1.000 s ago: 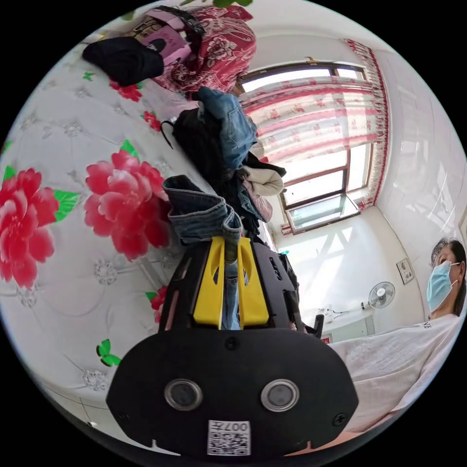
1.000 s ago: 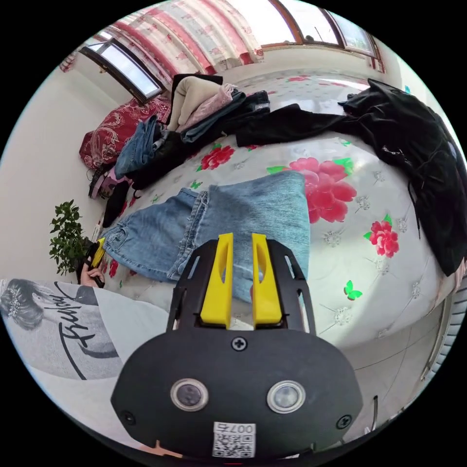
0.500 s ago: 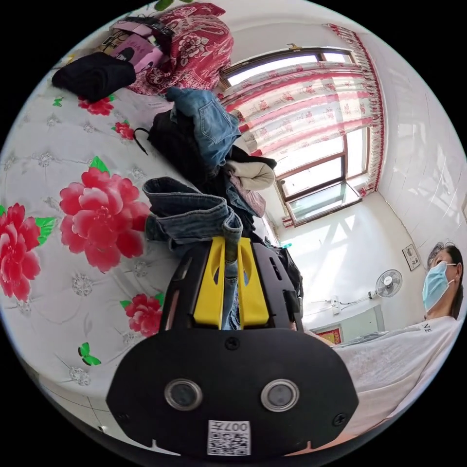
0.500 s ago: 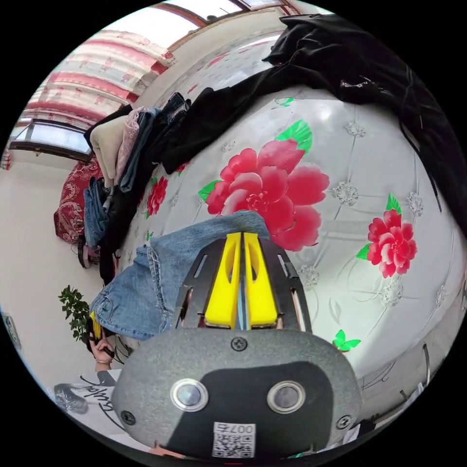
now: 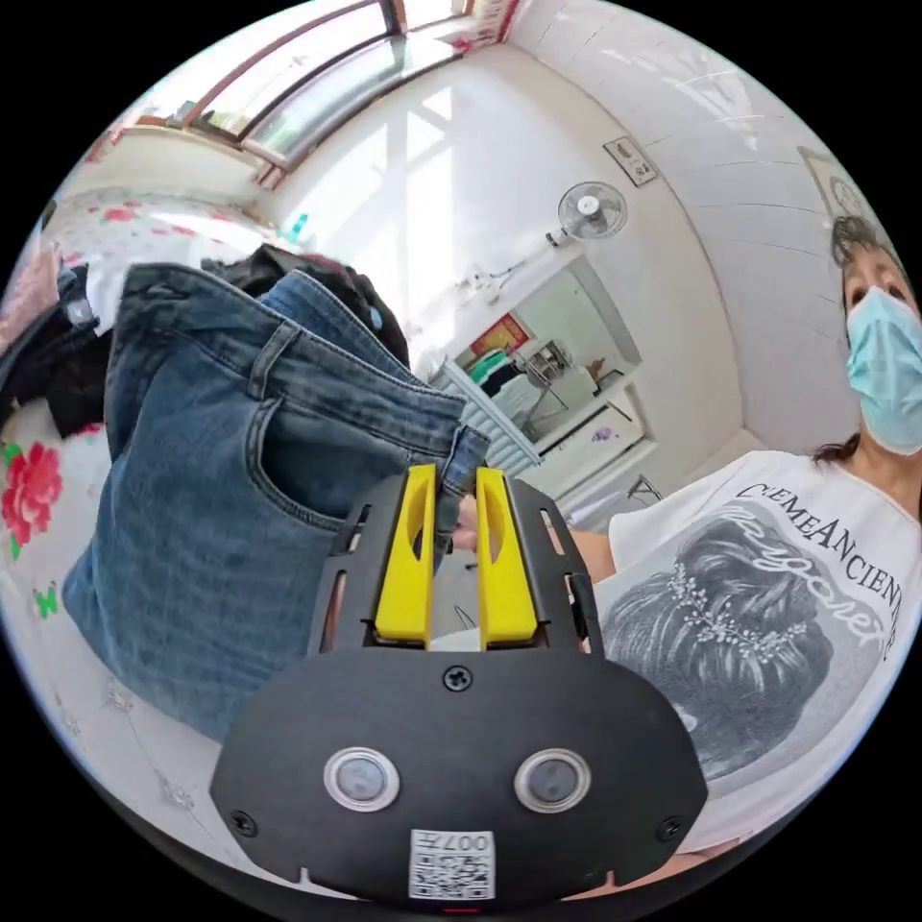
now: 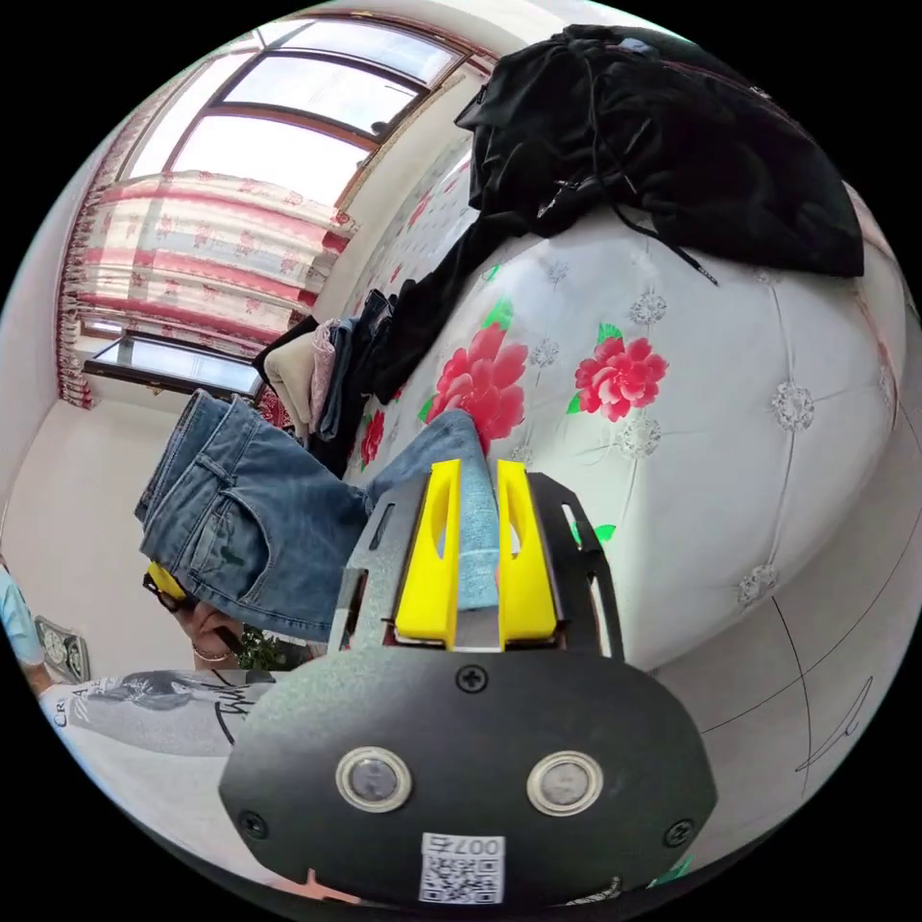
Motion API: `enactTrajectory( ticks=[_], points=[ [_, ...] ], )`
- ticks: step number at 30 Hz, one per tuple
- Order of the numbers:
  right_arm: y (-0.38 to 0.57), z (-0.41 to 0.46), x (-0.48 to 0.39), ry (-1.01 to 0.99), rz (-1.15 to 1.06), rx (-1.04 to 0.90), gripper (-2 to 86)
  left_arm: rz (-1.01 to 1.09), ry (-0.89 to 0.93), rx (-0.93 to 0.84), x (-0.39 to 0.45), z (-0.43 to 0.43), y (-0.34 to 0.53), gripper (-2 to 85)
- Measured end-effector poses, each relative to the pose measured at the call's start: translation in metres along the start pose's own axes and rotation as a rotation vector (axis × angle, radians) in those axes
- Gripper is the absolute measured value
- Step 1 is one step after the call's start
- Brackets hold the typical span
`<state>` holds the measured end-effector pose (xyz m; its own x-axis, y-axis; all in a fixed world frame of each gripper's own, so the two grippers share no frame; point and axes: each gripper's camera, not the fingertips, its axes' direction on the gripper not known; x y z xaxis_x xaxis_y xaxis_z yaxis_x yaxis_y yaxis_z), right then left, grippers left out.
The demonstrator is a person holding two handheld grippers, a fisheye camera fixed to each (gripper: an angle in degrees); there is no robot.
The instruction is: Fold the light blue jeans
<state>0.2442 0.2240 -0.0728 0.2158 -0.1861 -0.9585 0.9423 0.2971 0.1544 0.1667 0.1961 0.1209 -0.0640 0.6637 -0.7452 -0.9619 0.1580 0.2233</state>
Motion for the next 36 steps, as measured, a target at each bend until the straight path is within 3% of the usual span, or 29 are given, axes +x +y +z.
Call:
enactTrajectory(
  ticks=[4, 10, 14, 19, 21, 24, 28, 32, 36],
  points=[
    [-0.004, -0.017, 0.027, -0.063, 0.059, 0.023, 6.2, -0.143, 0.032, -0.160, -0.039, 0.055, 0.026, 6.0],
    [-0.016, -0.013, 0.072, -0.196, 0.152, -0.091, 10.1, -0.476, -0.270, -0.020, -0.100, -0.023, 0.101, 7.9],
    [-0.029, -0.013, 0.080, -0.138, 0.123, -0.160, 10.8, -0.669, -0.404, 0.054, -0.126, -0.057, 0.142, 12.2],
    [-0.056, 0.008, 0.064, -0.214, 0.063, -0.301, 10.8, -0.764, -0.282, 0.051, -0.161, -0.031, 0.156, 14.4],
    [-0.070, 0.026, 0.038, -0.130, -0.003, -0.367, 9.9, -0.807, -0.214, 0.023, -0.182, -0.010, 0.157, 13.5],
    [-0.085, 0.041, 0.013, -0.049, -0.050, -0.426, 8.2, -0.809, -0.156, 0.042, -0.195, 0.004, 0.152, 8.3],
    [-0.099, 0.053, -0.004, -0.094, -0.014, -0.486, 6.0, -0.794, -0.136, 0.047, -0.200, -0.007, 0.145, 4.0],
    [-0.120, 0.054, -0.063, -0.274, -0.062, -0.448, 4.4, -0.712, -0.108, 0.177, -0.184, -0.060, 0.119, 3.2],
    [-0.171, 0.074, -0.178, -0.627, -0.172, -0.362, 3.9, -0.518, -0.098, 0.250, -0.169, -0.139, 0.064, 2.7]
  ],
)
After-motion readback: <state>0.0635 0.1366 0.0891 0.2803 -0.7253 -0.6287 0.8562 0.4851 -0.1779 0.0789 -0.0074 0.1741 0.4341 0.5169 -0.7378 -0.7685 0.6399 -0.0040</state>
